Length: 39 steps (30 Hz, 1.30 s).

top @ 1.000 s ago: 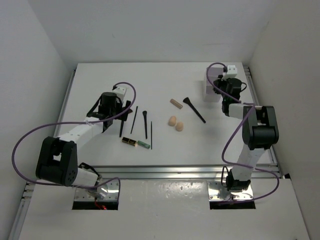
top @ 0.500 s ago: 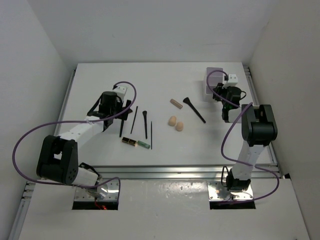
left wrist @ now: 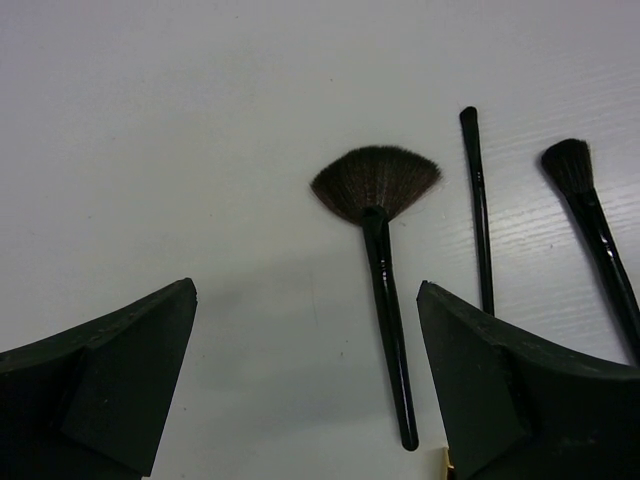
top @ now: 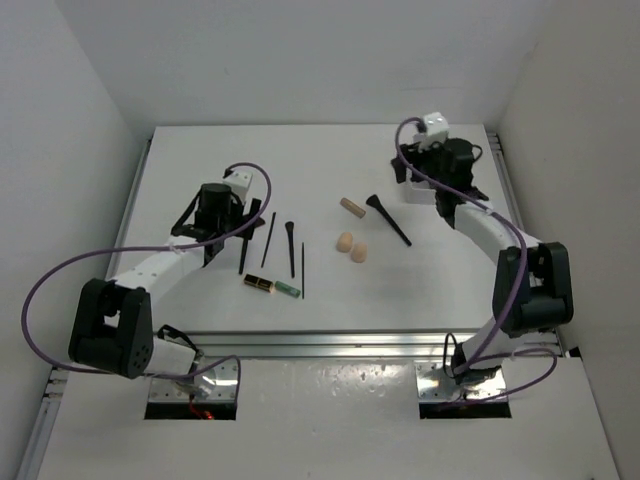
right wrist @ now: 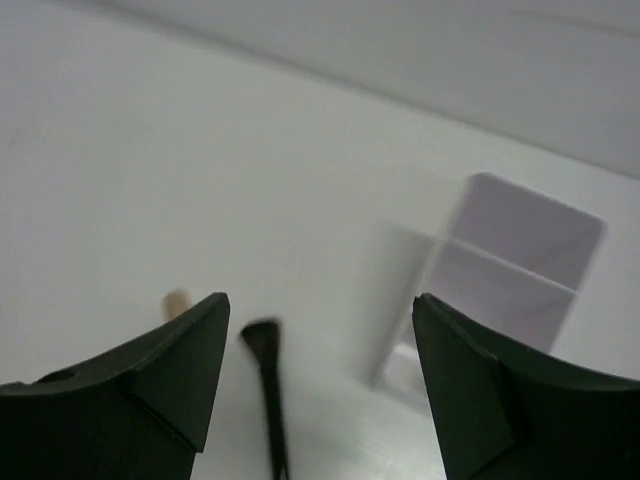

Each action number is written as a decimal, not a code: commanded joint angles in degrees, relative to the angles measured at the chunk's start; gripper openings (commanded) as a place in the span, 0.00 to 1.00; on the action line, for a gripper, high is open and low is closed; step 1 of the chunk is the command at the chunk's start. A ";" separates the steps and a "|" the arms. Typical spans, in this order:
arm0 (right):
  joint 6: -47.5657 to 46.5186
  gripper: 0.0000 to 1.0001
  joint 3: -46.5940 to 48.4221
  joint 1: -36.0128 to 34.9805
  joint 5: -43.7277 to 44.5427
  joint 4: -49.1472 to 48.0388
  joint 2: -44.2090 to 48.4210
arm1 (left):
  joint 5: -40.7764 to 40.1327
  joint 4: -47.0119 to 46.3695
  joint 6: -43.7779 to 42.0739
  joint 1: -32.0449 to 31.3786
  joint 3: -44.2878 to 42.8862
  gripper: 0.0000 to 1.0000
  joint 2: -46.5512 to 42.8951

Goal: Organize the makeup

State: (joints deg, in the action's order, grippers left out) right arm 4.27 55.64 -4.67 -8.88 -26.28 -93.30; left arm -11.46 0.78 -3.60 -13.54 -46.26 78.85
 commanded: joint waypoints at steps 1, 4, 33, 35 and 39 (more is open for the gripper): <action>-13.99 0.74 13.75 -11.02 -8.78 42.90 -0.99 | 5.54 0.96 -1.92 0.62 0.82 0.97 -3.78; -8.53 0.74 17.67 -16.15 -7.63 53.25 -2.94 | 15.64 8.75 -11.13 0.62 0.82 0.85 -5.45; -1.11 0.75 -15.21 -25.04 2.91 49.57 27.56 | 33.00 44.92 -71.65 -14.05 -8.75 0.71 10.89; -1.20 0.75 -15.21 -25.13 2.91 49.40 26.86 | 33.00 44.93 -71.02 -14.06 -8.76 0.71 10.89; -1.64 0.75 -14.33 -25.04 2.29 49.48 25.80 | 31.69 43.27 -69.09 -14.06 -8.14 0.67 12.46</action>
State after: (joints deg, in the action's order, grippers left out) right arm 2.98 40.07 -29.78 -7.40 23.68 -66.85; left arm 19.00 43.83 -73.58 -27.09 -53.63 90.39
